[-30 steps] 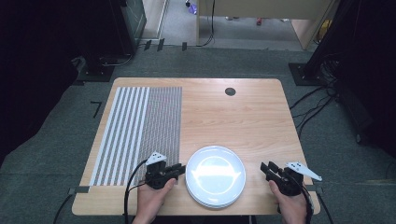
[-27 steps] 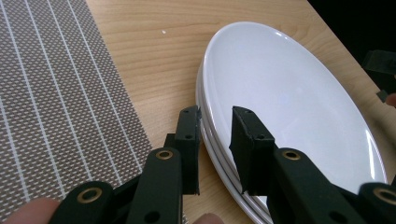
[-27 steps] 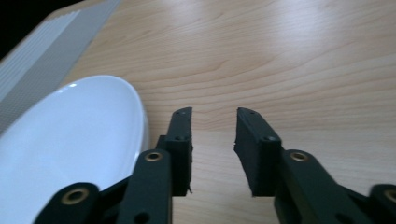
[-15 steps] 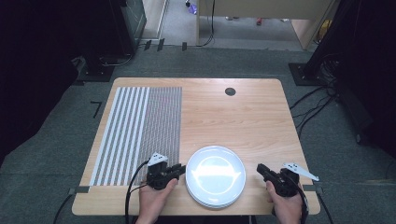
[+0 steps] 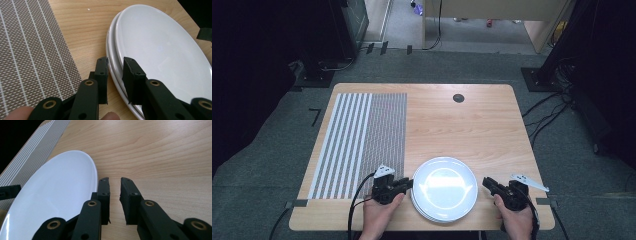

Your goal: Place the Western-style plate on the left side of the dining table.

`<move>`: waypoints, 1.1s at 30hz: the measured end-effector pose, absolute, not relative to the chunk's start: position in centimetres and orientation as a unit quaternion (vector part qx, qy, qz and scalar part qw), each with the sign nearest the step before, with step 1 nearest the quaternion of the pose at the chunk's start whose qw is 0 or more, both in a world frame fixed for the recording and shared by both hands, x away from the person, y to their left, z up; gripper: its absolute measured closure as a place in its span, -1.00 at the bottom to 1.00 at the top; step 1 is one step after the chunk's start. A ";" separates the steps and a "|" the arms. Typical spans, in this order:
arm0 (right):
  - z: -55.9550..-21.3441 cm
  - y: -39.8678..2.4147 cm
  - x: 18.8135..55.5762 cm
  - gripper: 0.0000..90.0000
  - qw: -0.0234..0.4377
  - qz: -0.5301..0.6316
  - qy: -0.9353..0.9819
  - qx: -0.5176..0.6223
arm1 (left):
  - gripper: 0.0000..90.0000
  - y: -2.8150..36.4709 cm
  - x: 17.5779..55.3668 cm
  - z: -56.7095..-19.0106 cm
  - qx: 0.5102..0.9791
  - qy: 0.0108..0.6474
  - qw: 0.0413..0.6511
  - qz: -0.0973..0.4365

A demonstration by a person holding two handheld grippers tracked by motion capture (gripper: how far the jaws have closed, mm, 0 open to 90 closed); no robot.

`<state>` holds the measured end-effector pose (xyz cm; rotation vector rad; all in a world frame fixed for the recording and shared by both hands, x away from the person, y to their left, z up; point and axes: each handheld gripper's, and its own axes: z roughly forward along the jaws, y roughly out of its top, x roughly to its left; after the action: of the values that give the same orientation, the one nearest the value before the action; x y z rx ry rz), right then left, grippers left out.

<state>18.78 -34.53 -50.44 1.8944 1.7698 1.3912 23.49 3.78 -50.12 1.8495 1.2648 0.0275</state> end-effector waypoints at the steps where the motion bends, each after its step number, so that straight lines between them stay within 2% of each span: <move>1: -50.4 -34.5 18.8 0.75 0.100 0.471 0.599 0.641 | 0.65 3.8 23.5 -50.1 0.743 0.508 0.435 0.011; 8: -50.5 -34.6 18.8 0.73 0.076 0.482 0.591 0.642 | 0.64 3.4 23.4 -50.3 0.749 0.501 0.433 0.010; 20: -50.6 -34.1 18.9 0.73 0.064 0.485 0.595 0.638 | 0.60 3.0 23.3 -50.4 0.751 0.500 0.431 0.015; 28: -51.3 -33.5 19.1 0.78 0.032 0.486 0.585 0.649 | 0.58 2.9 23.2 -50.5 0.755 0.498 0.426 0.019; 33: -51.4 -33.5 19.0 0.86 0.030 0.495 0.565 0.660 | 0.58 2.8 23.2 -50.6 0.756 0.497 0.425 0.020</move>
<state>18.99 -33.54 -51.43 2.0350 1.7410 1.5251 23.19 2.85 -50.61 1.8918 1.2434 0.0491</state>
